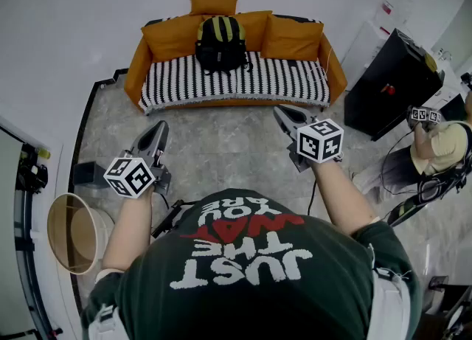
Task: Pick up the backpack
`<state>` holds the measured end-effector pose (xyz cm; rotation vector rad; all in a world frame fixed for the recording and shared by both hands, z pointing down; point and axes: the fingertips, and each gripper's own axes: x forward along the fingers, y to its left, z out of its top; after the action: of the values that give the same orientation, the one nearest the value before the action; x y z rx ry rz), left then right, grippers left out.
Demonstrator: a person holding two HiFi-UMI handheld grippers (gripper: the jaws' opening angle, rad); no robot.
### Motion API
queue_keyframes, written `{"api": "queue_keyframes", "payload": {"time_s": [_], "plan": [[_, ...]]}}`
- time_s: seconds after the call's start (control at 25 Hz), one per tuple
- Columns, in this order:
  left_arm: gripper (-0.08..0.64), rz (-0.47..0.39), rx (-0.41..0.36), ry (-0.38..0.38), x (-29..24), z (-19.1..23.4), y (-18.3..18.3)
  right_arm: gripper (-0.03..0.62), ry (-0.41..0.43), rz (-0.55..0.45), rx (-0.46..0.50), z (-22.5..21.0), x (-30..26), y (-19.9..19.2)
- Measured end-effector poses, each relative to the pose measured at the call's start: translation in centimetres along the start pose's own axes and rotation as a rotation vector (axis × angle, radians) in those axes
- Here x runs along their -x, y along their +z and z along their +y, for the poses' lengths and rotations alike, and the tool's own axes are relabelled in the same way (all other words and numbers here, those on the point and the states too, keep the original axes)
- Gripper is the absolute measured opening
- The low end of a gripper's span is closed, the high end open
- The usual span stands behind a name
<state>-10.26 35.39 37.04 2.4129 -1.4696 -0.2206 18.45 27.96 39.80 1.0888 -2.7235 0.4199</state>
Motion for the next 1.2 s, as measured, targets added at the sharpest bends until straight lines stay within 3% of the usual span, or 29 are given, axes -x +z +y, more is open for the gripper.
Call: {"api": "queue_keyframes", "payload": {"time_s": [0.64, 1.2], "plan": [[0.011, 0.003, -0.006, -0.011, -2.5, -1.4, 0.3, 0.028, 0.016, -0.002, -0.042, -2.0, 0.5, -0.3], [0.011, -0.015, -0.02, 0.036, -7.9, -5.9, 0.5, 0.028, 0.043, -0.019, -0.033, -9.1, 4.0, 1.0]]}}
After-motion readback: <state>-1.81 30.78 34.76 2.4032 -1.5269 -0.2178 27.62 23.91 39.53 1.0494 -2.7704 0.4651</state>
